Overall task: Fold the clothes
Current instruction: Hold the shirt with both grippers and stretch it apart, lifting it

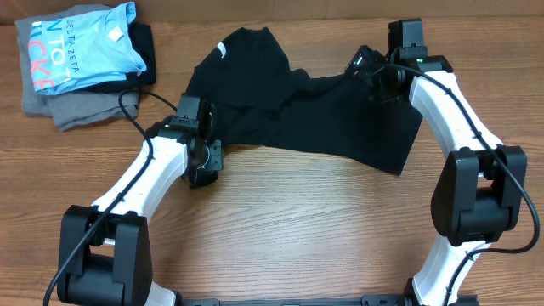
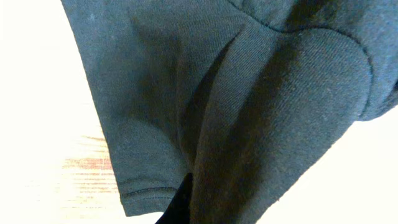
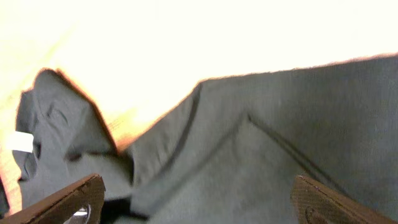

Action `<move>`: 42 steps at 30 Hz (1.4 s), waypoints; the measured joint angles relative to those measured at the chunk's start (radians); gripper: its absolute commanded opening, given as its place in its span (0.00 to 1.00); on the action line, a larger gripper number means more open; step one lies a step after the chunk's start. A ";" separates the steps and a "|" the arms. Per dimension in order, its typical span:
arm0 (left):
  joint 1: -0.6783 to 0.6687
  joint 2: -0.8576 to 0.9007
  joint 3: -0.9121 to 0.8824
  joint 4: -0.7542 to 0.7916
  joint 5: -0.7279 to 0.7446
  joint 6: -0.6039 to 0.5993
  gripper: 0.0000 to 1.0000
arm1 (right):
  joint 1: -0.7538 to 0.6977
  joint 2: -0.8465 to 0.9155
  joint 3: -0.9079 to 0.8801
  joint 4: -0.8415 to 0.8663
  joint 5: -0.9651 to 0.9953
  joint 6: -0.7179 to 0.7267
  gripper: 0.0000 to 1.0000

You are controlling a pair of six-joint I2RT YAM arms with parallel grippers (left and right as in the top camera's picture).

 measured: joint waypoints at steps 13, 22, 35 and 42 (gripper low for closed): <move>0.000 0.000 0.000 -0.017 -0.003 0.000 0.05 | 0.000 0.133 0.000 0.092 0.071 -0.025 0.87; 0.000 0.000 0.000 -0.015 -0.002 0.000 0.07 | 0.037 0.186 -0.002 0.123 0.167 -0.039 0.80; 0.000 0.000 0.000 -0.015 -0.002 0.000 0.08 | 0.085 0.208 -0.002 0.119 0.253 -0.054 0.58; 0.000 0.000 0.000 -0.015 -0.002 0.000 0.08 | 0.085 0.208 -0.002 0.104 0.275 -0.058 0.33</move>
